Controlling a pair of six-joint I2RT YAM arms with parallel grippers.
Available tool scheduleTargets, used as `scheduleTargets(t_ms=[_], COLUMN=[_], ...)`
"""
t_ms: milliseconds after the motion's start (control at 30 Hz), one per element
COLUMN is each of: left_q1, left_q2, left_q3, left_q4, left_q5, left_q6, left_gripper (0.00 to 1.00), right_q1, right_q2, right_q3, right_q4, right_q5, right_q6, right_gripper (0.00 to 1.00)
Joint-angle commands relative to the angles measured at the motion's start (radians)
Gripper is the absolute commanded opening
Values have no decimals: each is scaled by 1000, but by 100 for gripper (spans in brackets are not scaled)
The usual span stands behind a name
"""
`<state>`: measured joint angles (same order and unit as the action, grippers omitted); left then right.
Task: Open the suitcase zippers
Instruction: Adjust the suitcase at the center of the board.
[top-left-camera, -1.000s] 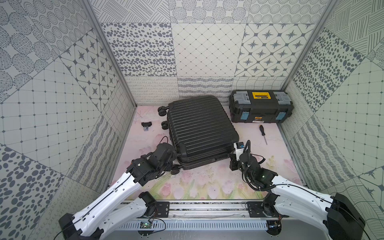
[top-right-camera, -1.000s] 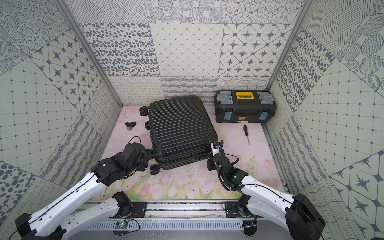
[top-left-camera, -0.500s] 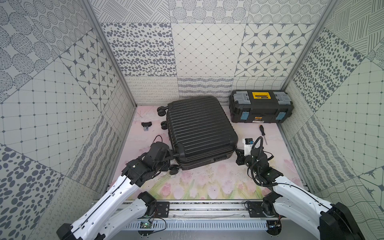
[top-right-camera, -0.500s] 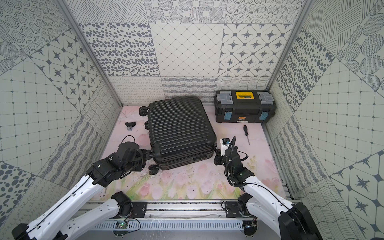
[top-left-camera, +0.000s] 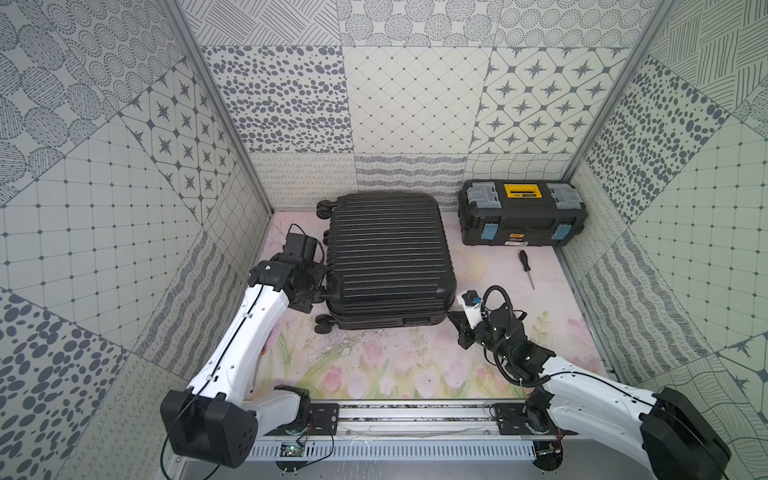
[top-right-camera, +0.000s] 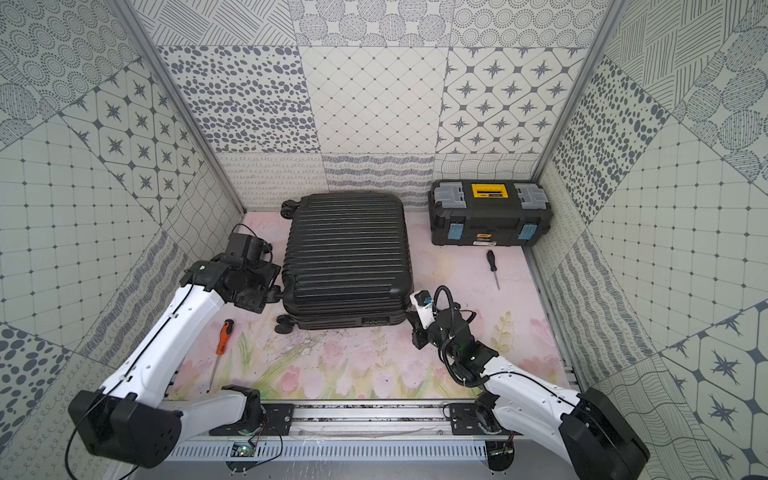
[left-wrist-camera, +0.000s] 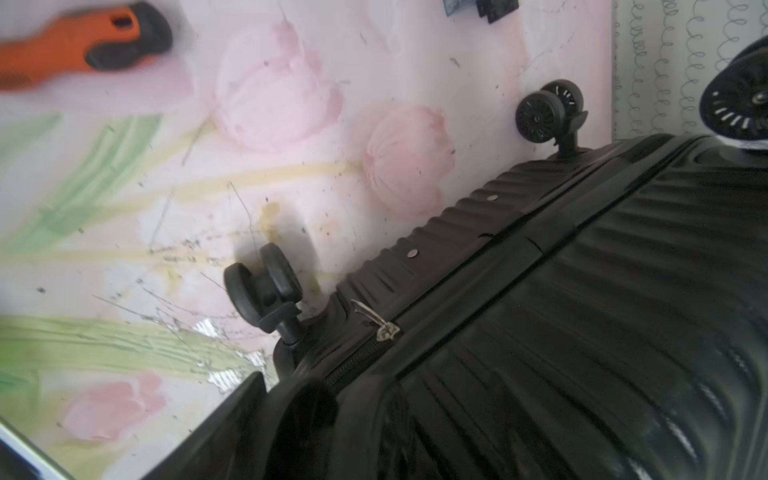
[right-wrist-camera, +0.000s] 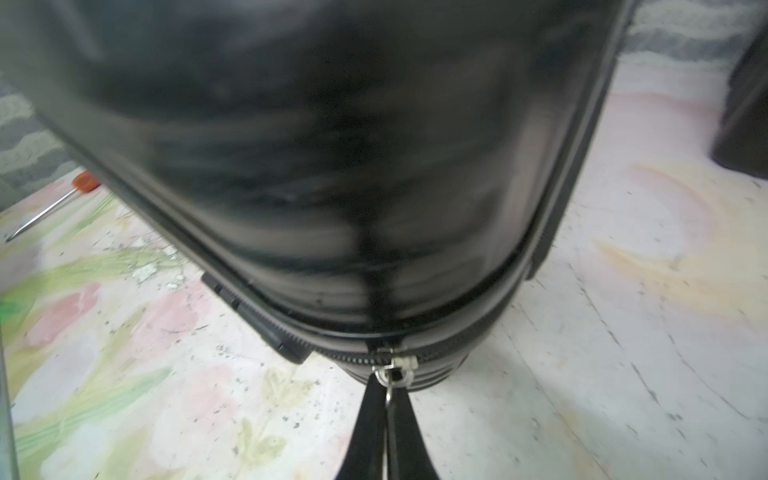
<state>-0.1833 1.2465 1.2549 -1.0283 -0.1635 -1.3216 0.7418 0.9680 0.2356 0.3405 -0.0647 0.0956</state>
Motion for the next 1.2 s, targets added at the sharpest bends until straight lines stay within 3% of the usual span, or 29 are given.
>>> scheduleTargets(t_ms=[0,67,167,333,433,533,600,733,867,1167], left_q1=[5,-39,-180,-480,-679,-779,-836,-900,-909,-897], left_q2=[70,65,70,129,251,396,483,598,651,783], left_q3=[227,293,381,450,556,675,761,900,915,932], left_q4=[-168,-180,-183,-92,-95,-104,-133,-183,-128,-216], left_q5=[-249,-354,-481,-331,-317,-231,-232,-199,-107,-190], left_q6=[428,506,626,730,758,793,804,750,746,729], left_gripper=[86,85,82,73,71,69,68,71,71,70], right_q1=[83,113,159,252,295,330,338,337,339,339], right_q2=[31,50,86,169,202,217,212,182,172,118], right_q3=[43,56,82,125,133,131,121,90,70,42], right_q4=[118,128,136,169,210,231,237,247,254,227], right_q5=[4,20,25,66,90,119,138,169,172,220], right_q6=[-70,-69,-66,-79,-62,-55,-34,10,38,70], right_gripper=[0,0,0,0,0,0,0,0,0,0])
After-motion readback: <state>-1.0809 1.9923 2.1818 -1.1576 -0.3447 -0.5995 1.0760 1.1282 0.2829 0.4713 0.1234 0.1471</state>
